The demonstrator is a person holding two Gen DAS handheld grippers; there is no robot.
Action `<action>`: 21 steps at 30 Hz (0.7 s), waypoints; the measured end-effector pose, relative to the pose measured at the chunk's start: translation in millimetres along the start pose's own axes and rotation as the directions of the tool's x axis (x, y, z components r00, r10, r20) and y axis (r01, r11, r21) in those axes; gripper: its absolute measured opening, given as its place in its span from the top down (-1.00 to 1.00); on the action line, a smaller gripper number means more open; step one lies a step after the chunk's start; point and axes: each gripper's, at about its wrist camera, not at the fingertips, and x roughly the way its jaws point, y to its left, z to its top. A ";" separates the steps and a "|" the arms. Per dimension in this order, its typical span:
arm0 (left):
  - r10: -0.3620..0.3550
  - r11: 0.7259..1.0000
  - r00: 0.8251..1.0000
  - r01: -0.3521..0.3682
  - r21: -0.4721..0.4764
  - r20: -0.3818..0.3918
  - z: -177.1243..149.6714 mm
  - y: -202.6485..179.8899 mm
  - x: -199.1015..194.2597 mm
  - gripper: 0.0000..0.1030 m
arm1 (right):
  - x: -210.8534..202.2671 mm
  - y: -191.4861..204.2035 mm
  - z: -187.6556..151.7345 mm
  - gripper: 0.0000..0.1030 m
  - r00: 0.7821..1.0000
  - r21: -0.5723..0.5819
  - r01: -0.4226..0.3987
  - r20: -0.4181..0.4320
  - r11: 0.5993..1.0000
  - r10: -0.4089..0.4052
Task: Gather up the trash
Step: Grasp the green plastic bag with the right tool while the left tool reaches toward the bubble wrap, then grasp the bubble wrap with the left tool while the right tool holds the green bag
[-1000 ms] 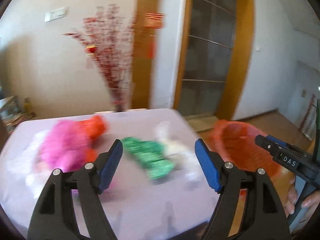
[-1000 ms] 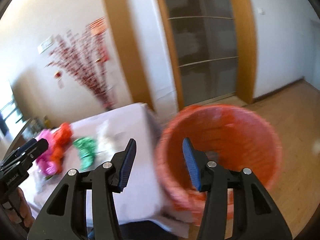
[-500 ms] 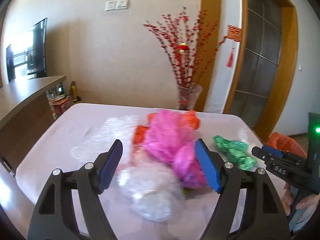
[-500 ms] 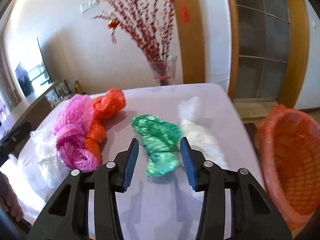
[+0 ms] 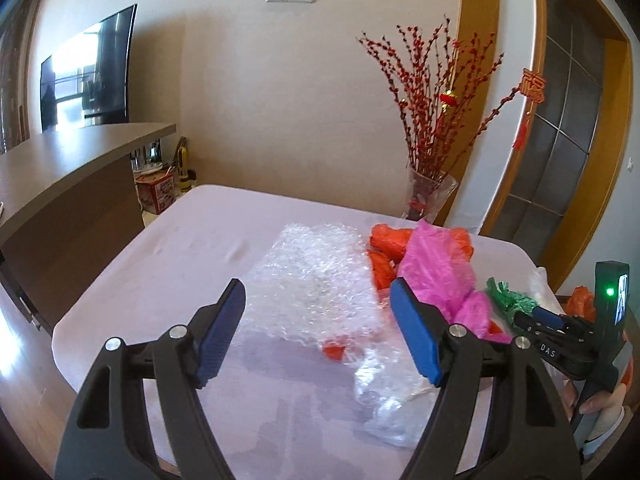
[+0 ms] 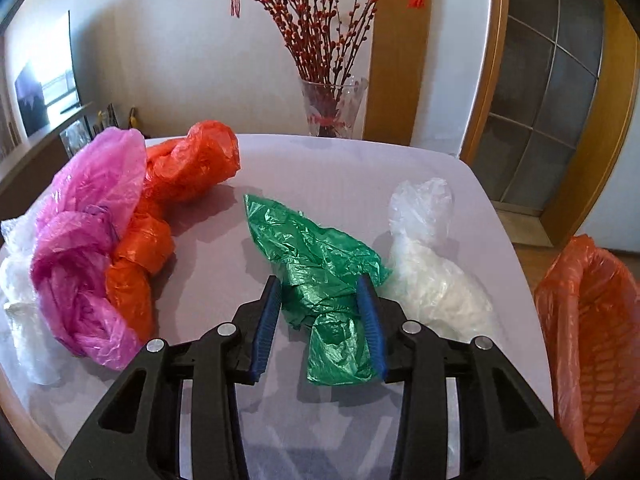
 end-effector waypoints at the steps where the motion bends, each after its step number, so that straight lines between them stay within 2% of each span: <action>1: -0.001 1.000 1.000 0.001 -0.004 -0.008 0.5 0.9 3.5 -0.43 | 1.5 0.9 0.2 0.22 1.000 -0.007 0.003 -0.004 1.000 -0.003; 5: -0.022 1.000 0.999 0.021 -0.014 -0.046 -0.5 0.3 14.9 -0.43 | 5.4 6.3 -0.3 0.26 1.000 -0.034 0.007 -0.012 0.999 -0.008; 8: -0.034 0.999 0.997 0.034 0.000 -0.074 -1.0 -8.0 22.8 -0.43 | 4.0 9.6 -0.8 0.46 1.000 -0.062 -0.006 -0.015 0.998 0.005; 12: -0.013 0.999 0.995 0.017 0.039 -0.102 -2.8 -17.2 32.1 -0.42 | -1.1 1.5 0.3 0.63 0.998 -0.010 -0.055 -0.010 0.998 0.055; 14: -0.007 0.999 0.994 0.013 0.050 -0.113 -3.2 -19.6 36.2 -0.41 | -6.3 -3.6 -0.8 0.64 0.997 0.025 -0.083 0.002 0.996 0.083; 21: 0.024 0.996 0.985 -0.009 0.091 -0.171 -9.5 -26.6 50.5 -0.18 | -21.1 -2.2 0.0 0.65 0.993 0.039 -0.113 0.048 0.993 0.111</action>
